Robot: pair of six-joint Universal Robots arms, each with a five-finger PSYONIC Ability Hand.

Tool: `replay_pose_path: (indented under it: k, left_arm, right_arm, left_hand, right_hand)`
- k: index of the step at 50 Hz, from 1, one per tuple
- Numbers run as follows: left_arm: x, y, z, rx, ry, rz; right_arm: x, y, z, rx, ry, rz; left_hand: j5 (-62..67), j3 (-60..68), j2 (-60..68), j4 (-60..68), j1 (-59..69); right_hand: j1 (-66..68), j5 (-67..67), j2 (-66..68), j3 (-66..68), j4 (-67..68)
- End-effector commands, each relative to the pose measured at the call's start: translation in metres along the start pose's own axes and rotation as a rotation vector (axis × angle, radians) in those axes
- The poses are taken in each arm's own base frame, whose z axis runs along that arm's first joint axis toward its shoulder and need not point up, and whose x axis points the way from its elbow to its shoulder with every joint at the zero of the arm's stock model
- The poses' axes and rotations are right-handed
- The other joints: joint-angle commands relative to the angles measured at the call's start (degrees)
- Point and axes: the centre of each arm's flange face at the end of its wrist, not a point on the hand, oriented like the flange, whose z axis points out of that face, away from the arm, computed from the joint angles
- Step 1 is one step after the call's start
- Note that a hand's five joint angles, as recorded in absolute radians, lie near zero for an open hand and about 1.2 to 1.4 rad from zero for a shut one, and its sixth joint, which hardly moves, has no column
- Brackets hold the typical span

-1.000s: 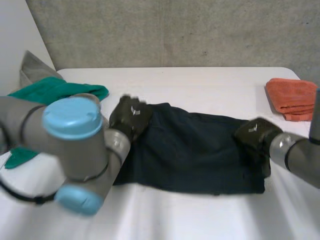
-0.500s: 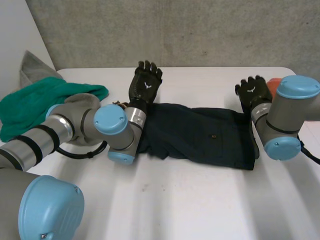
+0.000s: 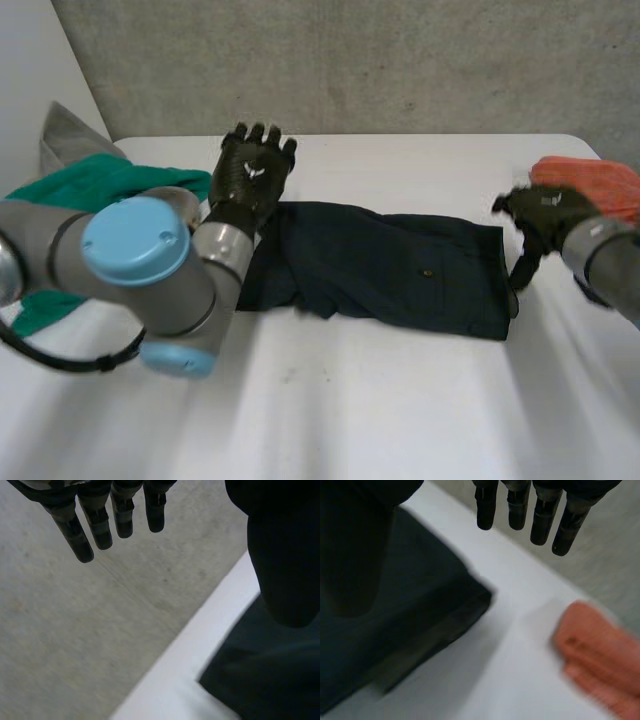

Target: Fold the laundry.

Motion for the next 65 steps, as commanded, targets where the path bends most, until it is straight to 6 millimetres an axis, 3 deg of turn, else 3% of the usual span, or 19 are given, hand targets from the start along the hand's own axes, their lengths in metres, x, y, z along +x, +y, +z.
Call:
replay_pose_path:
  k: [1, 11, 15, 17, 18, 26, 31, 36, 38, 43, 45, 49, 50, 54, 57, 61, 62, 64, 65]
  left_arm:
    - [0.0, 0.001, -0.037, -0.086, 0.051, -0.167]
    - [0.002, 0.008, -0.047, -0.12, 0.064, -0.182]
    - [0.002, 0.01, -0.047, -0.125, 0.064, -0.183]
    - [0.003, 0.01, -0.048, -0.127, 0.063, -0.183]
    - [0.002, 0.01, -0.048, -0.126, 0.063, -0.183]
    - [-0.003, 0.003, -0.048, -0.112, 0.051, -0.184]
    - [-0.012, 0.0, -0.049, -0.107, 0.029, -0.184]
    - [-0.018, 0.0, -0.053, -0.112, 0.018, -0.185]
    - [-0.019, 0.0, -0.054, -0.111, 0.016, -0.185]
    - [-0.02, -0.002, -0.054, -0.106, 0.012, -0.185]
    - [-0.021, -0.004, -0.054, -0.103, 0.009, -0.185]
    - [-0.026, -0.009, -0.054, -0.09, -0.004, -0.186]
    - [-0.028, -0.01, -0.054, -0.086, -0.01, -0.185]
    - [-0.036, -0.014, -0.054, -0.075, -0.032, -0.186]
    - [-0.041, -0.015, -0.053, -0.078, -0.042, -0.187]
    - [-0.048, -0.013, -0.052, -0.086, -0.059, -0.189]
    - [-0.05, -0.014, -0.051, -0.085, -0.066, -0.189]
    - [-0.053, -0.015, -0.049, -0.078, -0.076, -0.189]
    - [-0.055, -0.016, -0.047, -0.071, -0.082, -0.189]
  right_arm:
    - [-0.023, 0.043, -0.011, 0.001, -0.097, 0.064]
    - [-0.032, 0.066, 0.009, 0.033, -0.083, 0.031]
    - [-0.032, 0.073, 0.022, 0.037, -0.072, -0.02]
    - [-0.029, 0.073, 0.027, 0.051, -0.046, -0.05]
    - [-0.027, 0.072, 0.028, 0.056, -0.035, -0.06]
    - [-0.016, 0.065, 0.02, 0.051, 0.03, -0.139]
    - [0.027, 0.051, 0.001, 0.017, 0.122, -0.265]
    - [0.044, 0.038, -0.003, 0.014, 0.15, -0.428]
    - [0.035, 0.026, -0.003, 0.062, 0.134, -0.479]
    - [-0.027, -0.027, -0.013, 0.316, 0.017, -0.645]
    - [-0.044, -0.034, -0.015, 0.375, -0.029, -0.667]
    - [-0.104, -0.033, -0.016, 0.517, -0.229, -0.729]
    - [-0.134, -0.029, -0.022, 0.584, -0.329, -0.772]
    - [-0.192, -0.006, -0.035, 0.677, -0.531, -0.867]
    - [-0.205, 0.006, -0.034, 0.684, -0.579, -0.896]
    - [-0.212, 0.005, -0.032, 0.702, -0.601, -0.889]
    - [-0.213, 0.003, -0.033, 0.704, -0.608, -0.87]
    - [-0.212, 0.001, -0.033, 0.692, -0.609, -0.837]
    - [-0.21, -0.002, -0.033, 0.673, -0.613, -0.778]
  left_hand:
    - [-1.5, -1.7, -1.4, -1.3, -0.7]
    - [-1.5, -1.7, -1.4, -1.3, -0.7]
    - [-1.5, -1.7, -1.4, -1.3, -0.7]
    - [-1.5, -1.7, -1.4, -1.3, -0.7]
    - [-1.5, -1.7, -1.4, -1.3, -0.7]
    - [-1.5, -1.7, -1.4, -1.3, -0.7]
    - [-1.5, -1.7, -1.4, -1.3, -0.7]
    - [-1.6, -1.9, -1.5, -1.5, -0.9]
    - [-1.6, -1.9, -1.5, -1.5, -0.9]
    - [-1.6, -1.9, -1.5, -1.5, -0.9]
    - [-1.6, -1.9, -1.5, -1.5, -0.9]
    - [-1.8, -2.1, -1.7, -1.6, -1.0]
    - [-1.8, -2.1, -1.7, -1.6, -1.0]
    - [-1.8, -2.1, -1.7, -1.6, -1.0]
    - [-1.8, -2.1, -1.7, -1.6, -1.0]
    - [-1.8, -2.1, -1.7, -1.6, -1.0]
    - [-1.8, -2.1, -1.7, -1.6, -1.0]
    - [-1.6, -1.9, -1.5, -1.5, -0.9]
    - [-1.6, -1.9, -1.5, -1.5, -0.9]
  right_hand:
    - [3.2, 1.2, 2.1, 2.6, 1.5]
    - [6.8, 4.7, 5.6, 6.2, 5.0]
    - [31.9, 29.9, 30.8, 31.3, 30.2]
    - [61.5, 59.4, 60.3, 60.9, 59.7]
    - [68.4, 66.3, 67.2, 67.8, 66.6]
    - [68.4, 66.4, 67.3, 67.8, 66.7]
    - [68.4, 66.4, 67.3, 67.8, 66.7]
    - [68.4, 66.4, 67.3, 67.8, 66.7]
    - [68.4, 66.4, 67.3, 67.8, 66.7]
    - [68.4, 66.4, 67.3, 67.8, 66.7]
    - [68.4, 66.4, 67.3, 67.8, 66.7]
    - [68.4, 66.4, 67.3, 67.8, 66.7]
    - [68.4, 66.4, 67.3, 67.8, 66.7]
    - [68.4, 66.4, 67.3, 67.8, 66.7]
    - [68.4, 66.4, 67.3, 67.8, 66.7]
    - [67.2, 65.1, 66.0, 66.6, 65.4]
    - [45.7, 43.6, 44.5, 45.1, 43.9]
    - [26.0, 24.0, 24.9, 25.4, 24.3]
    - [8.1, 6.1, 7.0, 7.5, 6.4]
